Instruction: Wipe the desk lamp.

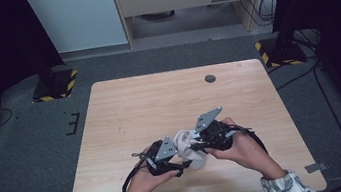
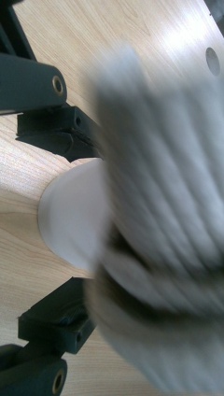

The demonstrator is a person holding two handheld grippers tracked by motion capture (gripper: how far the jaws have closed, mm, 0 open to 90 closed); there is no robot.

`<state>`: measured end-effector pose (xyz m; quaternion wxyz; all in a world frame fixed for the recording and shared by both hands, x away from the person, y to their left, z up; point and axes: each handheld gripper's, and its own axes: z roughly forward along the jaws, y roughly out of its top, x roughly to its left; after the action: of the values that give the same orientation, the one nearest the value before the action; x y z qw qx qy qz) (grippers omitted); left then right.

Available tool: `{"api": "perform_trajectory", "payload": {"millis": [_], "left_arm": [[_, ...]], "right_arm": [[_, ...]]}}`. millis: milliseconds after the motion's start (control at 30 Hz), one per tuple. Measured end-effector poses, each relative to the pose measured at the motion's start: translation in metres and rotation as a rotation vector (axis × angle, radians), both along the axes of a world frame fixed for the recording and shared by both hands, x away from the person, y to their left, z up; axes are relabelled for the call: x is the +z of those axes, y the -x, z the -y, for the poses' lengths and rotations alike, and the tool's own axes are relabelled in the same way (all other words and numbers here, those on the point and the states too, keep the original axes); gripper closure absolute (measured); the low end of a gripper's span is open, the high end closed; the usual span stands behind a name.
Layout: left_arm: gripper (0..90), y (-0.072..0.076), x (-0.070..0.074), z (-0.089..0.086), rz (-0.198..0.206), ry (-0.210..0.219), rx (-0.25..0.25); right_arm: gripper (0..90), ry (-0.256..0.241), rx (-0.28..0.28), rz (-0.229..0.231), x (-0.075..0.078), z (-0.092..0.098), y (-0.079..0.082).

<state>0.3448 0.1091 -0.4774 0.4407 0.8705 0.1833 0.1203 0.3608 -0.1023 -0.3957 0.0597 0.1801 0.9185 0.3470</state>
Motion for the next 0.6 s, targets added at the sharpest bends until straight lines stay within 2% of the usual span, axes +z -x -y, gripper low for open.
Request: {"api": "perform_trajectory", "payload": {"millis": [100, 200, 300, 400, 467, 500, 600], "left_arm": [[29.0, 0.001, 0.0, 0.0, 0.004, 0.003, 0.005], [29.1, 0.0, 0.0, 0.0, 0.0, 0.005, 0.004], [29.0, 0.0, 0.0, 0.0, 0.001, 0.003, 0.007], [29.0, 0.001, 0.0, 0.0, 0.003, 0.002, 0.006], [29.1, 0.001, 0.001, -0.001, 0.007, 0.006, 0.006], [29.1, 0.001, 0.001, -0.001, 0.007, 0.007, 0.006], [29.5, 0.001, 0.001, -0.001, 0.009, 0.005, 0.008]], "right_arm": [[79.2, 0.012, -0.012, -0.013, 0.003, 0.014, -0.001], [79.0, 0.017, -0.073, -0.02, 0.004, 0.028, -0.007], [78.8, 0.012, -0.153, 0.008, 0.005, 0.039, -0.017], [78.9, -0.013, -0.172, 0.029, 0.003, 0.037, -0.024], [79.1, -0.007, -0.201, 0.039, 0.0, 0.038, -0.028], [79.2, -0.025, -0.222, 0.033, -0.005, 0.042, -0.032], [79.5, -0.075, -0.24, 0.005, -0.014, 0.053, -0.038]]}}
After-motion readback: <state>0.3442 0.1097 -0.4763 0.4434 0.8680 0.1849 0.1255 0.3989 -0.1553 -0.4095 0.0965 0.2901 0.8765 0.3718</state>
